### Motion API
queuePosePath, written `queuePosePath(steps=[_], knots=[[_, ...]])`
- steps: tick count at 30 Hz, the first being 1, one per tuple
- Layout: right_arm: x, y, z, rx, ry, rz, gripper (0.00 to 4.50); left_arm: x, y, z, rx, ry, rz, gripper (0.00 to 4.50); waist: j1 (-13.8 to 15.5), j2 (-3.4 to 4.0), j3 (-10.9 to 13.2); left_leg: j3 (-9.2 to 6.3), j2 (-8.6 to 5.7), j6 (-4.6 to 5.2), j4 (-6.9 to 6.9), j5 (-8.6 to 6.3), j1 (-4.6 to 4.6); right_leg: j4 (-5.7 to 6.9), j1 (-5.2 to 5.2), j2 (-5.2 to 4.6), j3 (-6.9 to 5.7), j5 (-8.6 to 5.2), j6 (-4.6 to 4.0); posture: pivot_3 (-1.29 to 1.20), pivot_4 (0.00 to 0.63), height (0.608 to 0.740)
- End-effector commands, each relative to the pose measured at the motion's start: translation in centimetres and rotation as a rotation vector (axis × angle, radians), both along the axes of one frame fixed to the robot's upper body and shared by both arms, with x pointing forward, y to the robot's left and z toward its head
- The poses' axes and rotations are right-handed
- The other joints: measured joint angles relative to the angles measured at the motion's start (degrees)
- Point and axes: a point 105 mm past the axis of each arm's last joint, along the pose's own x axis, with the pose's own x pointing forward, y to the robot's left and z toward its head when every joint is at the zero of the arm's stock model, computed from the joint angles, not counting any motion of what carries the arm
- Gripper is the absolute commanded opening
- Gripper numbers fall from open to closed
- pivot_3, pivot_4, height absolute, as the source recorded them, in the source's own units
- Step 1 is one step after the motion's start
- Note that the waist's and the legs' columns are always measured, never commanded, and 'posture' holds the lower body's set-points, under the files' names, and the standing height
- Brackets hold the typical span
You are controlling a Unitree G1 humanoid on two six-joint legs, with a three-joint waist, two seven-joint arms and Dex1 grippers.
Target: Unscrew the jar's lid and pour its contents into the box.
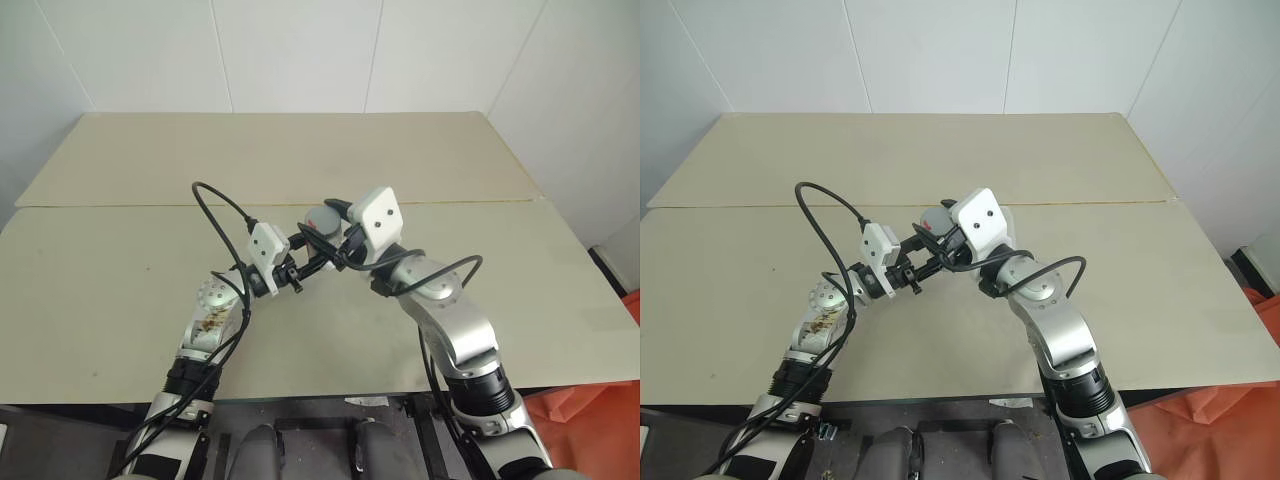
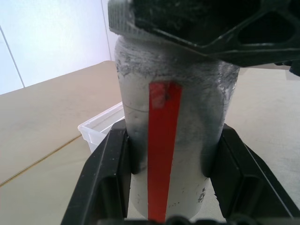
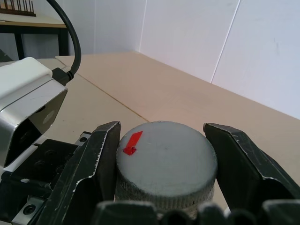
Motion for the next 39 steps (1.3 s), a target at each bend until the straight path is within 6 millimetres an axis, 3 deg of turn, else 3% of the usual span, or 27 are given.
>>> queuePosePath(steps=[1, 7, 13, 17, 22, 27, 34, 39], knots=[[-0.6, 0.0, 1.0, 0.01, -0.044, 0.062, 2.77, -0.9, -0.1, 1.2, -0.01, -0.044, -0.05, 1.96, 0.0, 0.0, 0.0, 0.0, 0.0, 0.0, 0.0, 0.0, 0.0, -0.01, 0.0, 0.0, 0.0, 0.0, 0.0, 0.0, 0.15, 0.74], [-1.3, 0.1, 1.5, -0.028, -0.03, 0.277, 2.77, -2.6, -0.2, 1.2, 0.019, -0.035, -0.153, 1.96, -0.1, 0.0, 0.0, 0.0, 0.01, 0.0, -0.03, 0.0, 0.01, -0.02, 0.0, 0.0, 0.0, 0.0, 0.0, 0.0, 0.15, 0.74], [-2.4, -0.5, 2.9, -0.104, -0.003, 0.607, 2.77, -4.4, -0.4, 1.6, 0.059, -0.063, -0.223, 1.96, -0.1, 0.01, 0.0, 0.01, 0.03, 0.0, -0.04, 0.0, 0.03, -0.04, 0.01, 0.0, -0.01, 0.0, 0.0, 0.0, 0.15, 0.74], [-3.1, -0.8, 2.7, -0.226, -0.024, 0.839, 2.77, -5.4, -0.6, 1.9, 0.072, -0.07, -0.262, 1.96, 0.0, 0.02, 0.0, 0.01, 0.04, 0.0, -0.06, 0.0, 0.03, -0.06, 0.01, 0.02, -0.02, -0.01, -0.01, 0.0, 0.15, 0.74], [-2.8, -0.7, 3.1, -0.283, 0.006, 1.077, 2.77, -6.2, -1.3, 2.0, 0.077, -0.072, -0.292, 1.96, -0.1, 0.03, 0.0, 0.02, 0.04, 0.0, -0.05, 0.0, 0.05, -0.05, 0.01, 0.02, -0.02, -0.01, -0.01, 0.0, 0.15, 0.74], [-2.2, 0.0, 3.6, -0.33, 0.015, 1.161, 2.77, -6.7, -2.0, 2.1, 0.069, -0.068, -0.308, 1.96, -0.1, 0.04, 0.0, 0.02, 0.11, 0.0, -0.08, 0.0, 0.09, 0.02, 0.0, 0.07, -0.02, -0.02, -0.07, 0.0, 0.15, 0.74], [-1.1, -0.5, 3.4, -0.425, -0.04, 1.14, 2.77, -6.8, -2.2, 2.2, 0.063, -0.066, -0.295, 1.96, 0.0, 0.05, 0.0, 0.03, 0.1, 0.0, -0.09, 0.0, 0.04, -0.05, -0.01, 0.04, -0.03, -0.03, -0.08, 0.0, 0.15, 0.74], [-0.8, -1.5, 4.0, -0.383, -0.029, 1.119, 4.3, -6.9, -1.8, 1.9, 0.058, -0.051, -0.279, 1.96, 0.1, 0.05, 0.0, 0.03, 0.1, 0.0, -0.09, 0.0, 0.01, -0.03, -0.04, 0.03, -0.04, -0.03, -0.08, 0.0, 0.15, 0.74]])
